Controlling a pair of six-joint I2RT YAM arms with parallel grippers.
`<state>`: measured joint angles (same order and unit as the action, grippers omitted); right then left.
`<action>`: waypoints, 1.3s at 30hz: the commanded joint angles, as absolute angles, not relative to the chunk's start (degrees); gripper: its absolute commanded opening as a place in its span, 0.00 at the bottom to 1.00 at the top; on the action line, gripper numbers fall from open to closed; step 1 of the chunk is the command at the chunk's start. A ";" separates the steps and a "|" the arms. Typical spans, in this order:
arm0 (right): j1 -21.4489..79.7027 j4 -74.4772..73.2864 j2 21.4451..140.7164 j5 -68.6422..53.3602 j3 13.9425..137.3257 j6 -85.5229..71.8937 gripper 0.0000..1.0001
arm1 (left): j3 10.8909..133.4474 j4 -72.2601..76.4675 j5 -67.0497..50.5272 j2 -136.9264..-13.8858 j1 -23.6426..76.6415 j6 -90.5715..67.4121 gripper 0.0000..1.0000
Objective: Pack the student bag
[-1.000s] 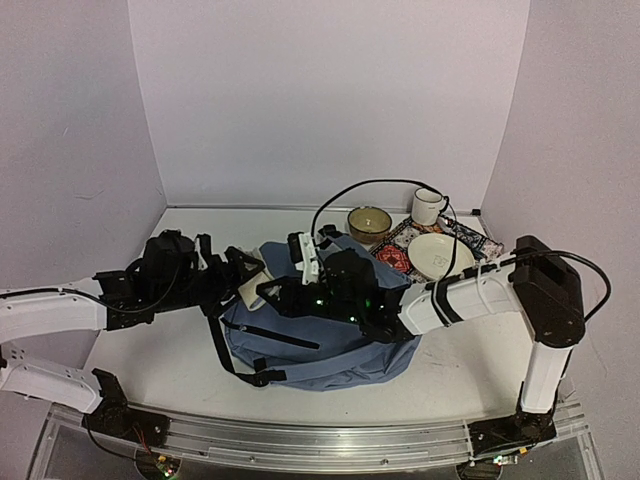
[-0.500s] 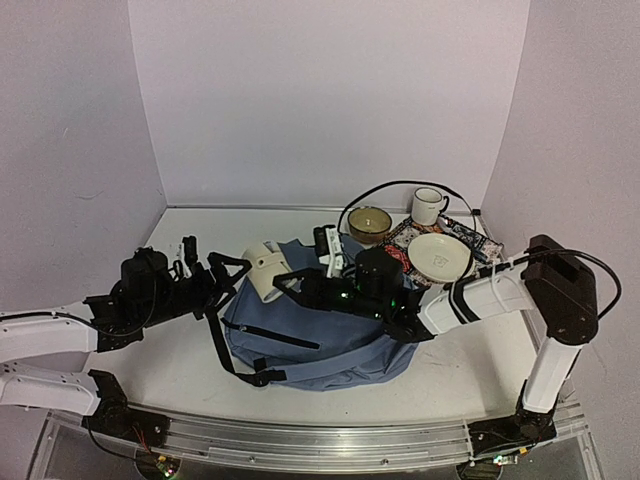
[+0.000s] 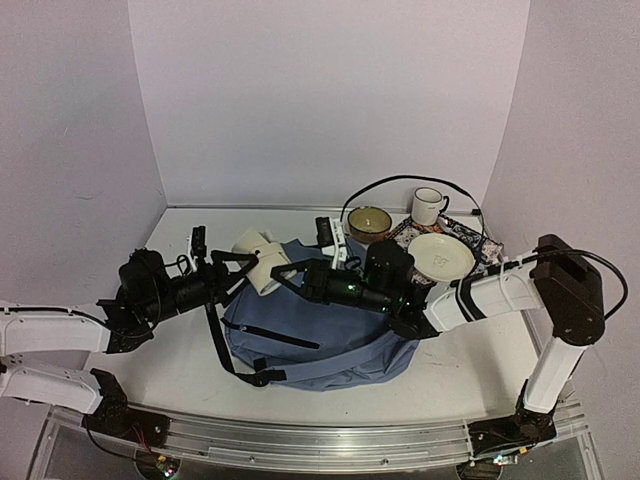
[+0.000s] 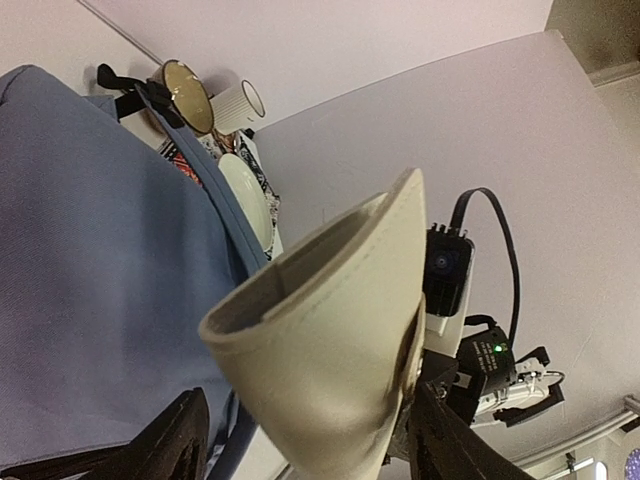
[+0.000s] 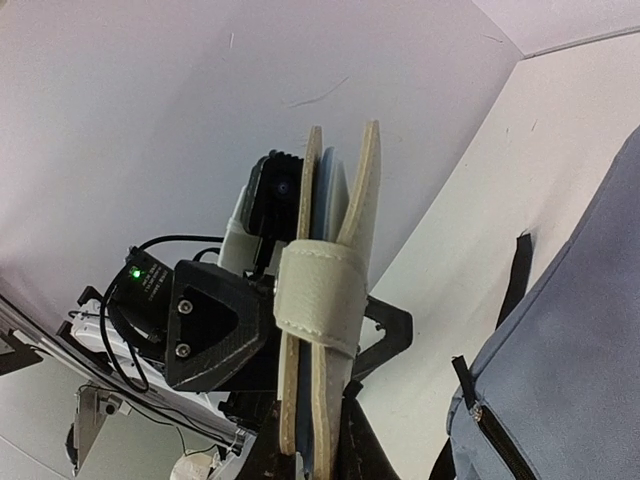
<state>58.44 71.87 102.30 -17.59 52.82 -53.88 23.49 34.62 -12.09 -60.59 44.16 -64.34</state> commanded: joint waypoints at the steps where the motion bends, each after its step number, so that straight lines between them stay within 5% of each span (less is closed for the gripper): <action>1: 58.45 80.04 98.92 -21.44 54.20 -55.05 0.05 | 23.87 43.45 -15.75 -61.60 43.82 -62.88 0.64; 6: 58.34 80.59 99.16 -22.07 54.57 -55.69 0.07 | 23.65 46.04 -17.31 -62.06 43.86 -62.84 0.51; 24: 57.15 85.50 101.03 -24.35 54.77 -61.47 0.10 | 20.65 57.15 -22.46 -57.94 43.86 -61.35 0.45; 35: 57.03 85.69 102.60 -25.22 54.87 -62.33 0.18 | 18.59 57.92 -19.25 -58.36 43.86 -63.42 0.11; 39: 56.93 85.41 102.69 -24.39 53.50 -61.33 0.30 | 17.04 57.82 -15.96 -58.85 43.80 -65.55 0.00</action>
<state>57.42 75.86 102.32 -24.82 52.88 -61.98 18.12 52.10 -18.42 -58.58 43.57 -63.59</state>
